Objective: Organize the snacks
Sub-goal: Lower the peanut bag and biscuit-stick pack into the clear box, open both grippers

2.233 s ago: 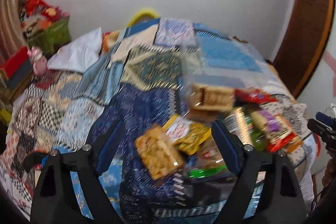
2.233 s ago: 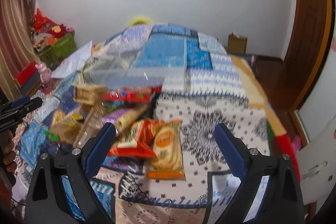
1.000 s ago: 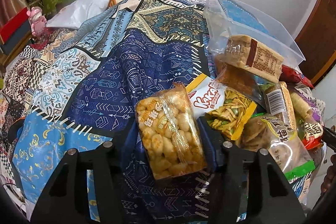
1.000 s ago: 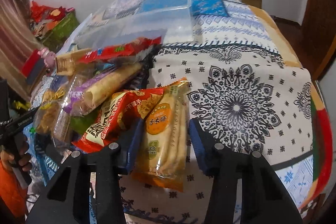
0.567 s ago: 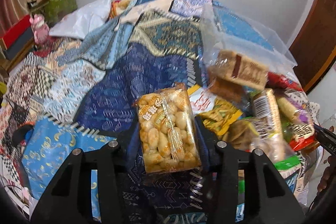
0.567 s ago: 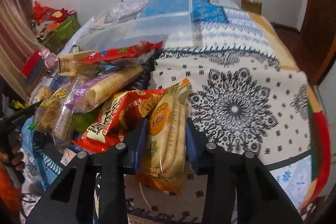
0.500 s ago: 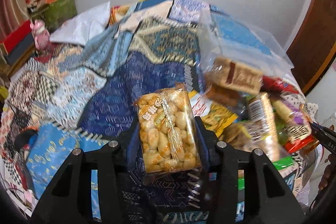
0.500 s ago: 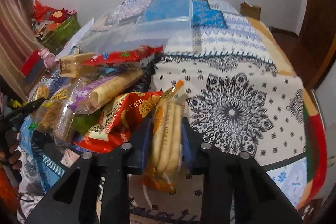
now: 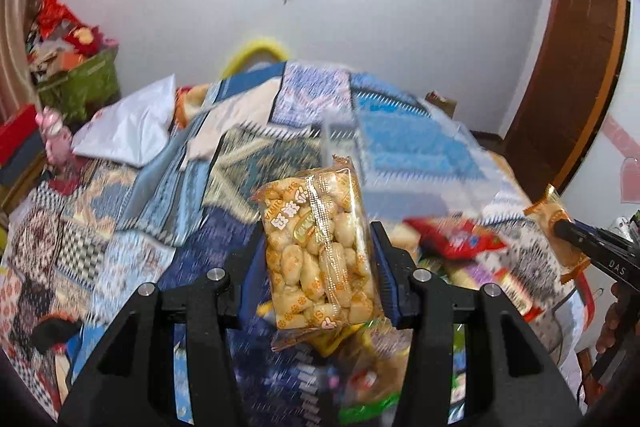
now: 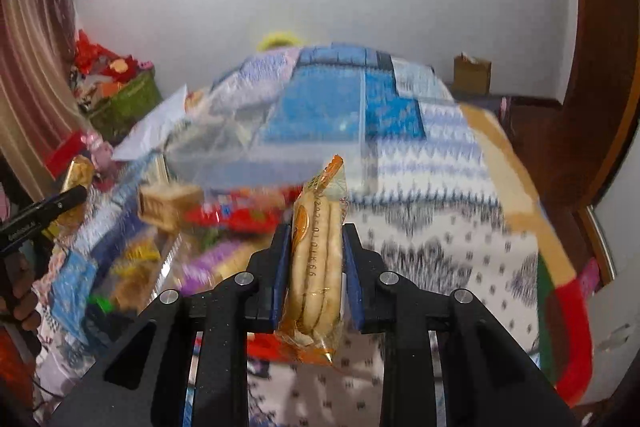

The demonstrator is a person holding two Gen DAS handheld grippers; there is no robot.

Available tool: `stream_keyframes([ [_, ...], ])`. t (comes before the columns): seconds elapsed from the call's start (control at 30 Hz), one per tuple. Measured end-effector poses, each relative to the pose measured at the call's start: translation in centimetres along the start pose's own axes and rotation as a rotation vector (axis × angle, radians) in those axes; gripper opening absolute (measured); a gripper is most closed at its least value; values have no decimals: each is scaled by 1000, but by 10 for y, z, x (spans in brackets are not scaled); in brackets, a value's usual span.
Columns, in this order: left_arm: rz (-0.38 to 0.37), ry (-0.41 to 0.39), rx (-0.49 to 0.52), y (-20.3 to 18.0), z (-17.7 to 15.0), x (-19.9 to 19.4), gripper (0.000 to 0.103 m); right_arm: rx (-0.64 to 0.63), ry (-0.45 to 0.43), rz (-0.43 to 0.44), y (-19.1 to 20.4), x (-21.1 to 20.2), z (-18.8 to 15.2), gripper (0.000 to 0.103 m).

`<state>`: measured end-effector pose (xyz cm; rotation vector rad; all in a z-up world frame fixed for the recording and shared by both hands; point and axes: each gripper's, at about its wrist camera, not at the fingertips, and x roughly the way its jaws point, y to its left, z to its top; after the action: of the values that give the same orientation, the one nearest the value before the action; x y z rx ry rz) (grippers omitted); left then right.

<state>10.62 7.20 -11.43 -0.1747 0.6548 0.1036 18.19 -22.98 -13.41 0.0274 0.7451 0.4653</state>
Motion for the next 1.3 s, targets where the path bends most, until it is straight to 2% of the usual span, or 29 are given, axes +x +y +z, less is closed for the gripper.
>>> stream_keyframes([
  [0.2, -26, -31, 30, -17, 29, 13, 48, -40, -80, 12, 14, 5, 32, 23],
  [0.53, -47, -20, 78, -40, 66, 62, 48, -49, -94, 41, 18, 42, 65, 23],
  [0.87, -64, 91, 76, -41, 92, 136, 48, -39, -22, 54, 8, 96, 86, 23],
  [1.07, -44, 173, 93, -45, 89, 180, 48, -31, 55, 58, 5, 131, 88, 23],
  [1.3, -36, 248, 125, -51, 79, 208, 48, -34, 129, 48, 2, 159, 83, 23],
])
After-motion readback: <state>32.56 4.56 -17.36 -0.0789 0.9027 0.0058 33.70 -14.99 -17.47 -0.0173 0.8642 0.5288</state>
